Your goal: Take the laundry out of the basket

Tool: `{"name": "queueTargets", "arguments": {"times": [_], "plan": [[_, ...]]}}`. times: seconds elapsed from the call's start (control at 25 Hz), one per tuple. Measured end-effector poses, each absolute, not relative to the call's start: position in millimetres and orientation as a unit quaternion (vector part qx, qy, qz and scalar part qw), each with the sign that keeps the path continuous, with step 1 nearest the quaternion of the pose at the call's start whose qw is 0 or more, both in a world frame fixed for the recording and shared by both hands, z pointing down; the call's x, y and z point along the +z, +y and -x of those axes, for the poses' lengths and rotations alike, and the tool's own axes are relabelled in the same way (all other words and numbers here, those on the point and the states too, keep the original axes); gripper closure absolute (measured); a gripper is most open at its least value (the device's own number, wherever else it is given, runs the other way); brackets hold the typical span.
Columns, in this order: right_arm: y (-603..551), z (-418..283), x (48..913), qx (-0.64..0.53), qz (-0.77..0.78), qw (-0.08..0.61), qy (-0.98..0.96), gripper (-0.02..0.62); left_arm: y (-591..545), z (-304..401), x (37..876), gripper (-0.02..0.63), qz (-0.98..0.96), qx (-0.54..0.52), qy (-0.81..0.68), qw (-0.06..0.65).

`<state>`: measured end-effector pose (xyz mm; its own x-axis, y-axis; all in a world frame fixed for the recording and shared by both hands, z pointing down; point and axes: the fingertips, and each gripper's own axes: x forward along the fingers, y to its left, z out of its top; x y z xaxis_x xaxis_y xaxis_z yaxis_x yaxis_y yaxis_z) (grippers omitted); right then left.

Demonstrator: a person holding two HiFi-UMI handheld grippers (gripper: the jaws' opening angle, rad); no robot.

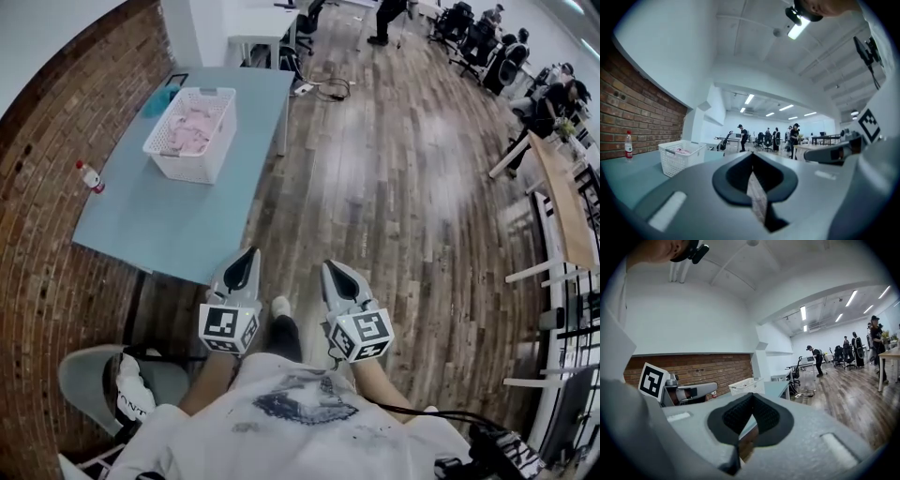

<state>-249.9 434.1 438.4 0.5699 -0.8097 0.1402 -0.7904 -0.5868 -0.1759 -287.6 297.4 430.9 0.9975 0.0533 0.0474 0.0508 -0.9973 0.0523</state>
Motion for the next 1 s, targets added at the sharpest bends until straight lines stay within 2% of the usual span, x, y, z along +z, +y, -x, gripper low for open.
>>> {"name": "queueTargets", "arguments": {"times": [0.28, 0.44, 1.0], "plan": [[345.7, 134.9, 431.2, -0.108, 0.868, 0.041, 0.483, 0.598, 225.7, 173.8, 422.6, 0.615, -0.999, 0.026, 0.01, 0.025], [296.3, 87.3, 429.8, -0.117, 0.854, 0.037, 0.506, 0.598, 181.0, 131.4, 417.7, 0.615, -0.999, 0.025, -0.015, 0.025], [145.7, 7.2, 414.6, -0.103, 0.783, 0.022, 0.613, 0.598, 47.1, 83.1, 406.0, 0.614, -0.99, 0.01, -0.139, 0.028]]}}
